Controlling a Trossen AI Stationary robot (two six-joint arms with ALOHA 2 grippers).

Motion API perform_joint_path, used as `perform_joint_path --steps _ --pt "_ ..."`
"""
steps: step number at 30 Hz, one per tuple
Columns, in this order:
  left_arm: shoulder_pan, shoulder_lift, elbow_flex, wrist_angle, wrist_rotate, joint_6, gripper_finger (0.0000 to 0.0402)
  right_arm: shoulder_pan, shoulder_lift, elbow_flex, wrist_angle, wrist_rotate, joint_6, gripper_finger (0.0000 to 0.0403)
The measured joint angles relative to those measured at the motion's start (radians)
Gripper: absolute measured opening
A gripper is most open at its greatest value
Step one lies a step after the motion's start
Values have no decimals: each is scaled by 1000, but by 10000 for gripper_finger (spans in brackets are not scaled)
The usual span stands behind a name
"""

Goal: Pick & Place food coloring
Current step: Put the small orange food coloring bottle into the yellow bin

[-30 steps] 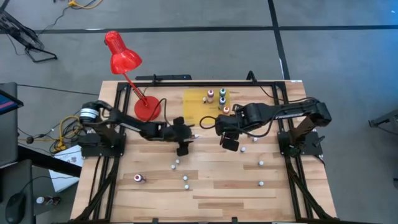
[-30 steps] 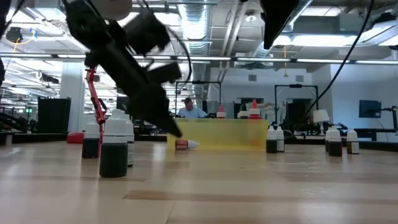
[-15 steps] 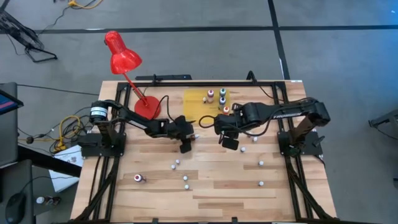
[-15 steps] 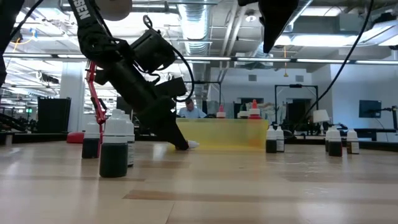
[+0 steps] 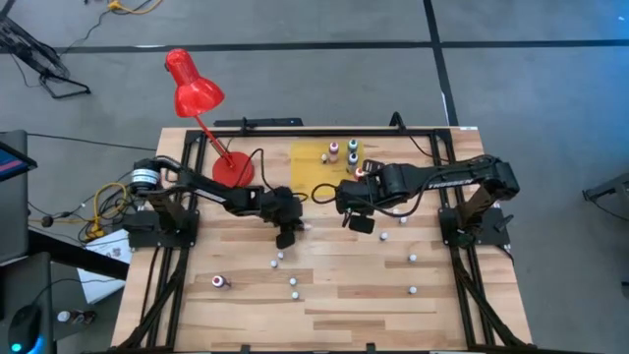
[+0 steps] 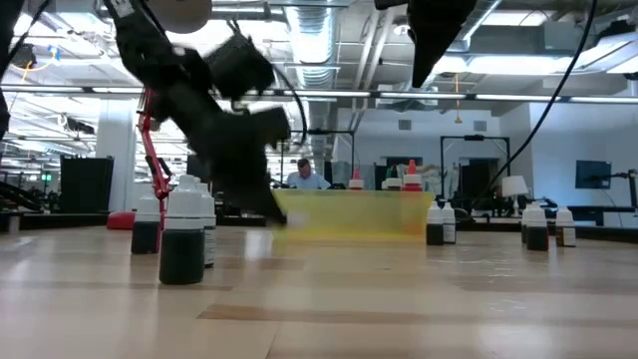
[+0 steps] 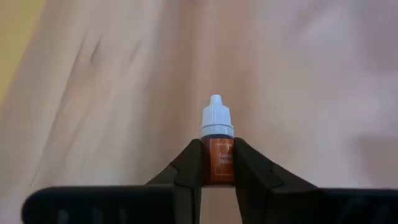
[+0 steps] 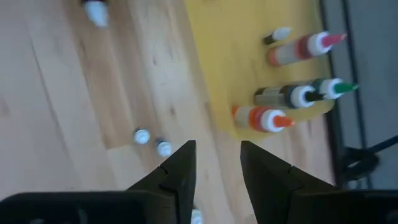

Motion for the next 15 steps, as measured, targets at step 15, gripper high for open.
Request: perform_joint_path --steps 15 --pt "-123 -535 5 -83 21 17 57 162 -1 0 550 106 -472 118"
